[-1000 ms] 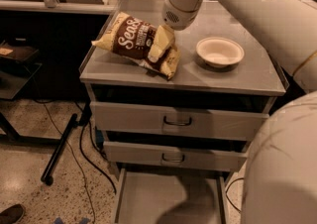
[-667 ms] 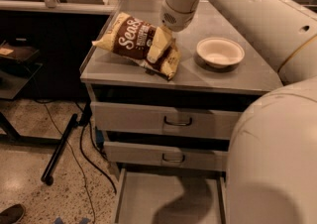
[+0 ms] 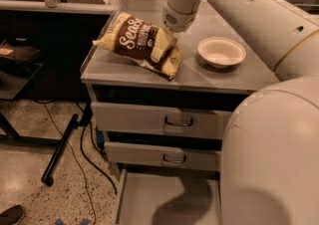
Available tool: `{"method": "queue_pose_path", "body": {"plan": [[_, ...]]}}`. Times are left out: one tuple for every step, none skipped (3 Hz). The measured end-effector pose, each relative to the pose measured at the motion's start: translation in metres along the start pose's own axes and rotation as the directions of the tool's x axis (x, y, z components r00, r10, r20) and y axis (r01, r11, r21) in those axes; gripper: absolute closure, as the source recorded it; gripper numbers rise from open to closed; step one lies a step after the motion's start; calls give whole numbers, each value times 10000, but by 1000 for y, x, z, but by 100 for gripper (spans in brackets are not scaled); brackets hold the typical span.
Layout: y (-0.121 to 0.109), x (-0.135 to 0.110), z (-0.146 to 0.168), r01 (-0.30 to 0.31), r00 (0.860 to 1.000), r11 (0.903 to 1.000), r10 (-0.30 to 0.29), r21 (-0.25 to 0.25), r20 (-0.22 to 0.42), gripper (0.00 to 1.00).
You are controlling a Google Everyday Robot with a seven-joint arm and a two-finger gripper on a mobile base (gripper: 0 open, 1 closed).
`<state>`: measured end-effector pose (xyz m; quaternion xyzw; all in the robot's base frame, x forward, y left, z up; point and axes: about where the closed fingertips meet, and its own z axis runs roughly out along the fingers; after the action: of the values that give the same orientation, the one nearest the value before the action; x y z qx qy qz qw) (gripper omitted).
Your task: Place brown chip bag into bottom drawer
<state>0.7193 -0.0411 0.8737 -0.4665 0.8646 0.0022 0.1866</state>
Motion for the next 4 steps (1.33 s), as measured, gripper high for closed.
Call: {"method": "queue_pose_path", "body": {"plan": [[0, 0, 0, 0, 10000, 10000, 0, 0, 0, 42], [0, 0, 0, 0, 10000, 10000, 0, -1, -1, 66], [0, 0, 0, 2, 10000, 10000, -2, 0, 2, 89], [1, -4, -10, 116, 9995, 9999, -118, 87, 281, 100]]}}
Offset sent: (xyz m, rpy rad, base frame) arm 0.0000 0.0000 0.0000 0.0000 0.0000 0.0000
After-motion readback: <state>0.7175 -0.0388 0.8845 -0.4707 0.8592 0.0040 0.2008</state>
